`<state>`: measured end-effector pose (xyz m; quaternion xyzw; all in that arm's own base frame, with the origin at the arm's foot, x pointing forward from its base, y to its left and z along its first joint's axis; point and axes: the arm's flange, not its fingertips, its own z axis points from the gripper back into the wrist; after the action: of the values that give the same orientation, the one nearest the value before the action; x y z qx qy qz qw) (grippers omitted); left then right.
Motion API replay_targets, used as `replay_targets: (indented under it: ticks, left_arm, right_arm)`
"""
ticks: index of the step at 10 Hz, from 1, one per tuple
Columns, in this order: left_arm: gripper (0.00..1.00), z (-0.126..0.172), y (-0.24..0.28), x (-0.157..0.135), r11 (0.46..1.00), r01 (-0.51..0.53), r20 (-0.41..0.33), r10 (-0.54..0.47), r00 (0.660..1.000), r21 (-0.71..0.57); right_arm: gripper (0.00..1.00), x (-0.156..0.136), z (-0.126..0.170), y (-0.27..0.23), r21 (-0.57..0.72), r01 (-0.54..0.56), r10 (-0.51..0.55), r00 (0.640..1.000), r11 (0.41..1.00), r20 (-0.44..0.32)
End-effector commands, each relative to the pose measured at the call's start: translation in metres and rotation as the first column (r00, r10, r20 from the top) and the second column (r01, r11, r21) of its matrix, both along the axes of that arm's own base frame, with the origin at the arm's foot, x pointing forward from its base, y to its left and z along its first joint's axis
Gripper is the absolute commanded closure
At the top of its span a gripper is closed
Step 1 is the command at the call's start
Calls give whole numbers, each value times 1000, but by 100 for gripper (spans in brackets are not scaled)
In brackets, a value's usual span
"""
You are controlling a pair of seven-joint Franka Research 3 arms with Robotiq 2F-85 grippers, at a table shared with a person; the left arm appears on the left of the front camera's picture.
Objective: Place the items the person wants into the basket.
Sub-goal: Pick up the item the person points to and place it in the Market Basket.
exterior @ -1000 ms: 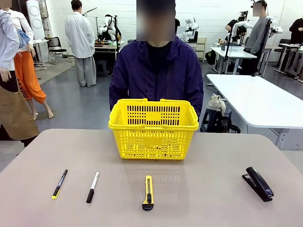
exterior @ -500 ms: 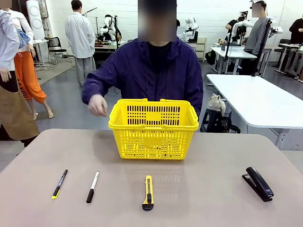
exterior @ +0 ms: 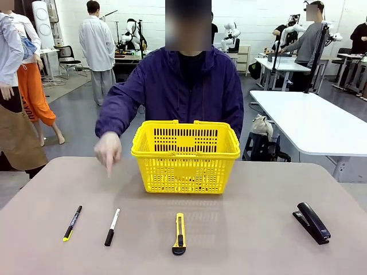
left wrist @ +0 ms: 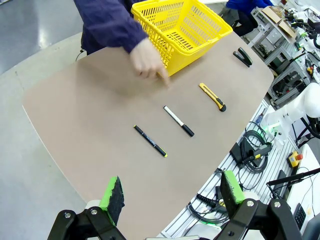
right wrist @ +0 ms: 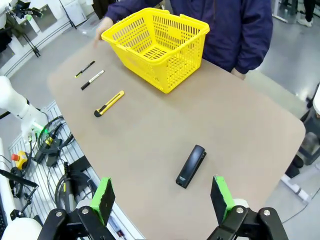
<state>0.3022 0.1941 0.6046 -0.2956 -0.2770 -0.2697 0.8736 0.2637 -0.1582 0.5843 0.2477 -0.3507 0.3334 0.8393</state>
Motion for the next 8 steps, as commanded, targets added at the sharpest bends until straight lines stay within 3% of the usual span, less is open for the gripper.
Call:
replay_targets:
  ticks: [1,8]
  left_arm:
    - [0,0,0,-1,1000,10,9,-10,1000,-8]
    - [0,0,0,0,1000,0,0,0,1000,0]
  right_arm:
    - [0,1,-1,-1,24,-18,17,1000,1000,17]
    - [0,1,-1,-1,24,-18,17,1000,1000,17]
